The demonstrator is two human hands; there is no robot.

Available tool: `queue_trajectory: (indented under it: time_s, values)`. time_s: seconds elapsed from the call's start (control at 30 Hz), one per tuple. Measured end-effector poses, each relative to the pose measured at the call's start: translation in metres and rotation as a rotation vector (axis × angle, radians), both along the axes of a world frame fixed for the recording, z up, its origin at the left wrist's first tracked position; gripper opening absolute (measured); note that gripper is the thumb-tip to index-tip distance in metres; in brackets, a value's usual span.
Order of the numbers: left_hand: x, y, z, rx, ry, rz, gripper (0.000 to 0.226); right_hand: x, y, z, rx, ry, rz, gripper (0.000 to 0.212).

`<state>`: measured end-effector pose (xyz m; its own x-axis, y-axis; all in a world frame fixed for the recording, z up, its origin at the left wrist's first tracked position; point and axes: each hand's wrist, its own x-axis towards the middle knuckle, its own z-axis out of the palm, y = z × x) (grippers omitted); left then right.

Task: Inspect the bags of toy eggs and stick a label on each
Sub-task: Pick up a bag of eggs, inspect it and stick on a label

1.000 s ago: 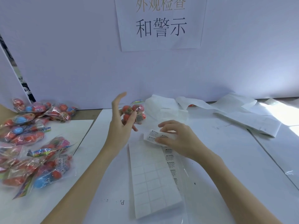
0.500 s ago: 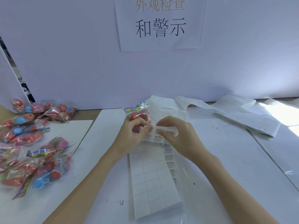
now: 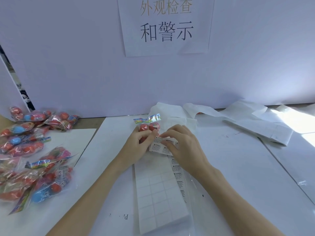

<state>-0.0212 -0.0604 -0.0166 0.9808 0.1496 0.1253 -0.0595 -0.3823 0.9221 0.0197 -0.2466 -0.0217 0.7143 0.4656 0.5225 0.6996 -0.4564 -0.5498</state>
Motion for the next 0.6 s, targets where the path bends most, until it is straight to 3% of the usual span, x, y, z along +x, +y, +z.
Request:
queue_trajectory:
  time_s: [0.1, 0.23, 0.37, 0.6]
  values:
    - [-0.003, 0.006, 0.007, -0.090, 0.082, -0.085, 0.034, 0.002, 0.000, -0.001, -0.004, 0.001, -0.032, 0.011]
    - [-0.006, 0.014, 0.011, 0.058, 0.113, -0.173, 0.027, 0.002, 0.001, -0.001, -0.016, -0.054, -0.023, 0.007]
    - [-0.003, 0.013, 0.004, 0.179, 0.012, -0.132, 0.014, 0.004, 0.000, -0.003, -0.029, -0.077, 0.012, 0.013]
    - [0.000, 0.016, 0.002, 0.102, 0.034, -0.177, 0.021, 0.004, -0.002, -0.005, 0.075, 0.046, 0.080, 0.020]
